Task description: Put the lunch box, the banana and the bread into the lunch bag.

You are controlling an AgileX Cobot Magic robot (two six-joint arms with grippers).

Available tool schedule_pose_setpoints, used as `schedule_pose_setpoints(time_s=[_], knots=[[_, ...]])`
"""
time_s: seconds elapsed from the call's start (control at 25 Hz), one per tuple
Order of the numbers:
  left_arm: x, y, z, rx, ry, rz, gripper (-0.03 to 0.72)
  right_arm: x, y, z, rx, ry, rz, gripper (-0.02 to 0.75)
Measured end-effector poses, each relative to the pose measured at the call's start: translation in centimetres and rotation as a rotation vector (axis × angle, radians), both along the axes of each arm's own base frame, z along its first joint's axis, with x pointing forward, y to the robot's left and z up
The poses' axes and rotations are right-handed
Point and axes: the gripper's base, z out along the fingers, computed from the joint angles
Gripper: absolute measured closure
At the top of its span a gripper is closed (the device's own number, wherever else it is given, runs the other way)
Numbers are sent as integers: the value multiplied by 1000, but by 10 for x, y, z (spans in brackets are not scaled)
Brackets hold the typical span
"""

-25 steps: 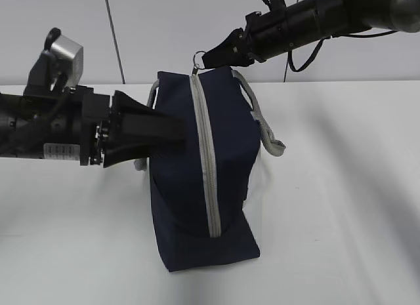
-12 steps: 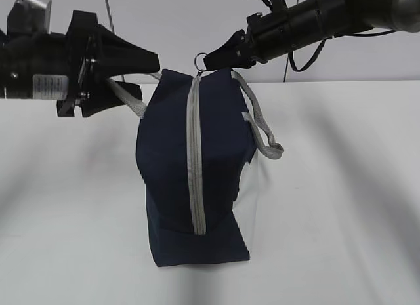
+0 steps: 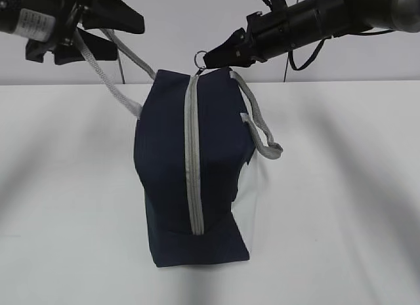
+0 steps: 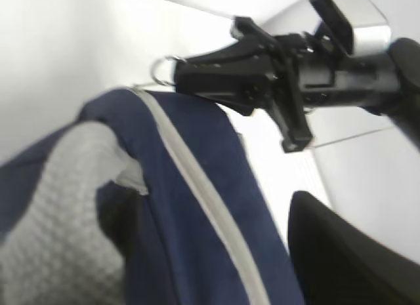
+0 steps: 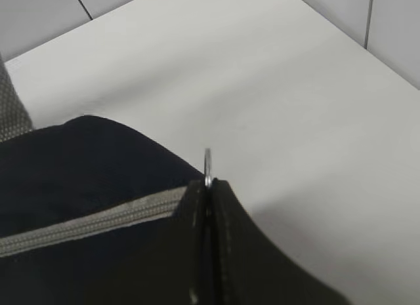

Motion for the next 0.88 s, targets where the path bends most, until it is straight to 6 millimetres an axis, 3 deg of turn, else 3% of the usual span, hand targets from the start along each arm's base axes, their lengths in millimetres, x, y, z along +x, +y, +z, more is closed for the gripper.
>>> schedule_pose_setpoints(time_s=[0.24, 0.56, 0.68, 0.88], knots=[[10, 12, 11, 185, -69, 70, 202, 1, 0, -1, 11, 0, -4, 754], [16, 13, 17, 232, -92, 62, 202, 1, 1, 0, 18, -7, -2, 754], [11, 13, 13, 265, -35, -1, 202, 1, 1, 0, 19, -8, -2, 754], [6, 14, -11, 363, 126, -129, 202, 1, 1, 0, 21, -8, -2, 754]])
